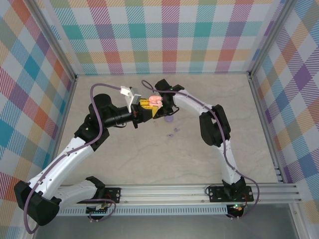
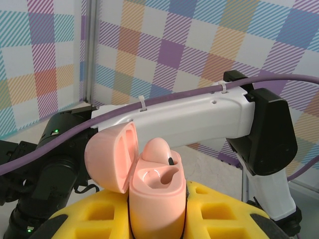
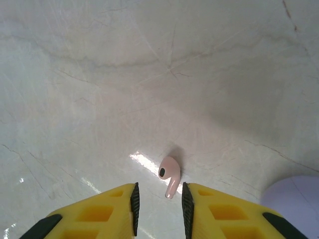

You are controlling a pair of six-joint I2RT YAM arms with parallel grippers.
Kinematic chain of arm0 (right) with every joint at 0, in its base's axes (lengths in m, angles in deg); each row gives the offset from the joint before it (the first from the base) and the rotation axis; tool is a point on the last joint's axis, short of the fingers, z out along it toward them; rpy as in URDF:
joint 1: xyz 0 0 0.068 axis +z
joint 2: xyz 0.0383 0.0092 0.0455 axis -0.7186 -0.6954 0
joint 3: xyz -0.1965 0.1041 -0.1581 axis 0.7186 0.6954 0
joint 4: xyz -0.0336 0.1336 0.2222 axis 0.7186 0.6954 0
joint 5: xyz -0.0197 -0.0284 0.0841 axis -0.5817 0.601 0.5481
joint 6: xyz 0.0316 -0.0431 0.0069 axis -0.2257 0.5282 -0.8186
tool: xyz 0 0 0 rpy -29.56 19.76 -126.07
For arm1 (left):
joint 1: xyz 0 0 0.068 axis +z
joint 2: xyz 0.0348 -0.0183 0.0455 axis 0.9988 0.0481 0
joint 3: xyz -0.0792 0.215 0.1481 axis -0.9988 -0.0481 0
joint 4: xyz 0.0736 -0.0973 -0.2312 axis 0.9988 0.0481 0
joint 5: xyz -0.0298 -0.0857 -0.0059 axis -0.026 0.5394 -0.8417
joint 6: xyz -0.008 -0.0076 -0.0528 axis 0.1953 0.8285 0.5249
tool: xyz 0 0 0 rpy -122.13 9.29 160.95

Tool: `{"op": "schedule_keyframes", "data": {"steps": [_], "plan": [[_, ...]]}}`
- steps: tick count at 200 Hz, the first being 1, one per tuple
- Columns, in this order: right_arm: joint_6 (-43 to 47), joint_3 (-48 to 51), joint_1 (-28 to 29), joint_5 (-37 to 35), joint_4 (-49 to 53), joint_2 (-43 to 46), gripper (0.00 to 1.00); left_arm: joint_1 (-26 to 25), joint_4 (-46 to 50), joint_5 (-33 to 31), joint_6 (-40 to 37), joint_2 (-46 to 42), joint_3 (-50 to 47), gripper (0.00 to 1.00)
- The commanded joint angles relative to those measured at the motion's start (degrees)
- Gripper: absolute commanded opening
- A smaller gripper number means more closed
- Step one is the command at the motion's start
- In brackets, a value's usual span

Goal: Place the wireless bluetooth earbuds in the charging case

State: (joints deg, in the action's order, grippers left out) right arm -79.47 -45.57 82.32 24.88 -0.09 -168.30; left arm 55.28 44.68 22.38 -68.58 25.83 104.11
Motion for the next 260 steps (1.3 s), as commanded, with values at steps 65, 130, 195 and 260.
{"op": "schedule_keyframes", "data": {"steps": [65, 130, 195, 260], "plan": [[-3.55, -8.68, 4.37, -12.00, 8.27, -6.75, 0.33, -0.29, 0.16, 0.07, -0.68, -0.77, 0.52, 0.10], [-4.40, -13.12, 6.24, -16.95, 11.61, -10.16, 0.33, -0.27, 0.16, 0.24, -0.81, -0.65, 0.59, 0.10], [-4.34, -16.54, 7.72, -23.59, 15.11, -13.27, 0.31, -0.29, 0.31, 0.16, -0.88, -0.77, 0.37, 0.10], [-4.41, -17.94, 8.87, -25.73, 16.35, -15.23, 0.28, -0.29, 0.32, 0.15, -0.91, -0.83, 0.37, 0.10]]}}
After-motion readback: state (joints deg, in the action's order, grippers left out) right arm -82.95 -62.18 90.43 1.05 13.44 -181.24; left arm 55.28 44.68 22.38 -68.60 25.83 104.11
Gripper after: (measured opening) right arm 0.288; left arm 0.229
